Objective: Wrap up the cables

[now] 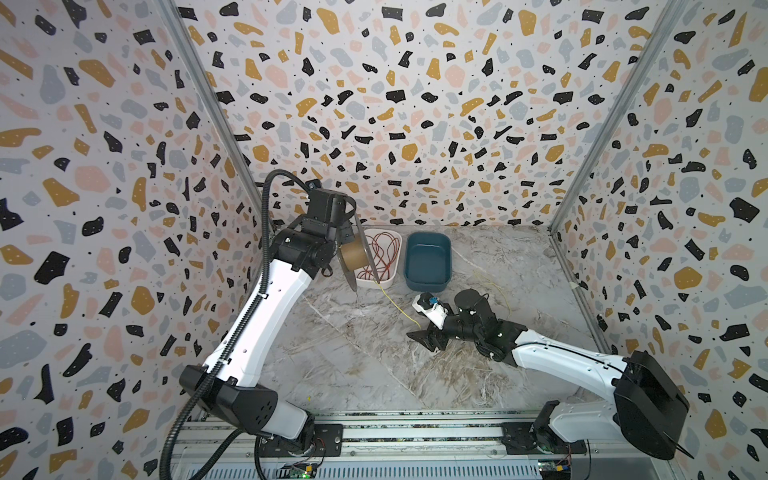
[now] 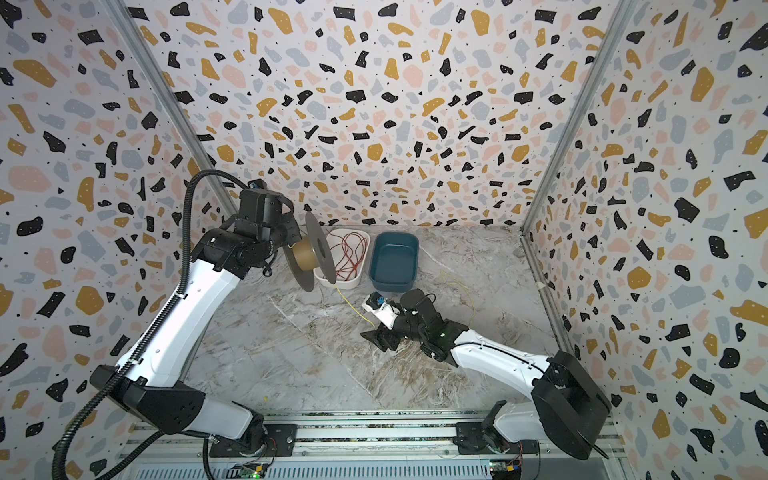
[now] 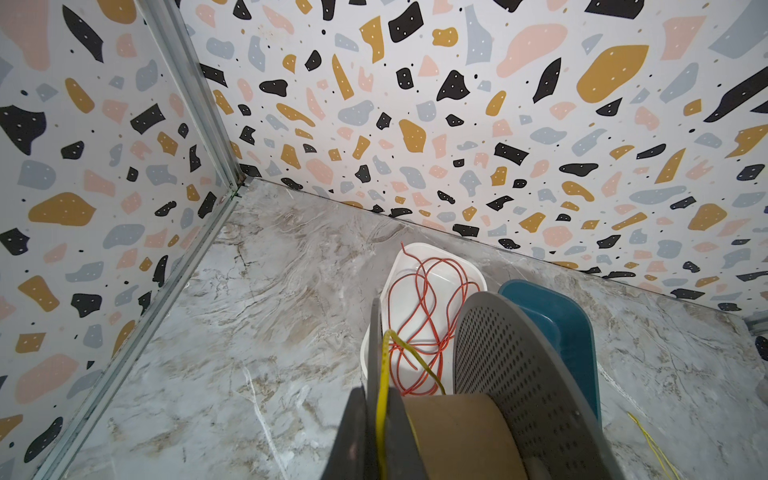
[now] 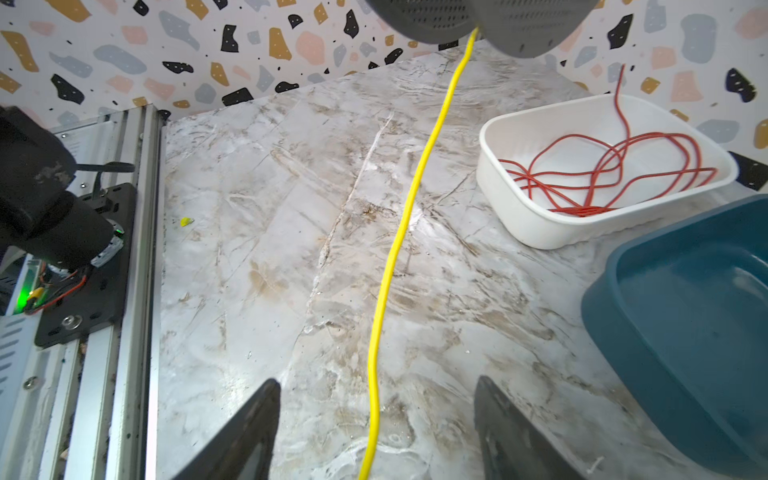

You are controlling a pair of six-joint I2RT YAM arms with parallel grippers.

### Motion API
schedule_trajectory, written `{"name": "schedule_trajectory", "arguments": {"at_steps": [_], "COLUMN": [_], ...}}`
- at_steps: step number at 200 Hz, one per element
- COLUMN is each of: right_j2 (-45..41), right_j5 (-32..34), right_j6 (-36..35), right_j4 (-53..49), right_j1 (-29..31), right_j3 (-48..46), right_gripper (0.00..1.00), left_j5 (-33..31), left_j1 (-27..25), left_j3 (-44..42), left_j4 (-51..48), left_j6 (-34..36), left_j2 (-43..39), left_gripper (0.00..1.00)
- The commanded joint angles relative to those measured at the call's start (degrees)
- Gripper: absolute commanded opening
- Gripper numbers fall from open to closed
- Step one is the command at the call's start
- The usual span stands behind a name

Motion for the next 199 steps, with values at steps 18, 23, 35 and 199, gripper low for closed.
{"name": "schedule_trajectory", "arguments": {"at_steps": [18,23,35,199], "right_j2": [1.84,1.80,1.61,0.77], "right_j5": [-1.26,-0.84,0.21,40.39], "right_j6": [0.66,0.89,1.23,-17.11], "right_j4": [5.23,5.78,7.25,-5.55], "right_j1": [-0.05,-0.05,-0.06,19.15], "right_j3": [-1.30,-1.62,-2.51,21.43], "right_gripper": [0.60,0.57,0.51,0.00], "left_j5": [0.50,0.53,0.95,-6.54], "left_j1": [0.16,0.13,0.29,0.19], "left_j3": [2.60,2.59,2.66,-4.04], "left_j4": [3.27,3.28,3.20,6.78], "left_j6": [0.80,0.84,0.91,1.06], "left_j2": [-0.51,-0.50,-0.31,2.14], "left_gripper": [0.00,0.00,0.00,0.00]}}
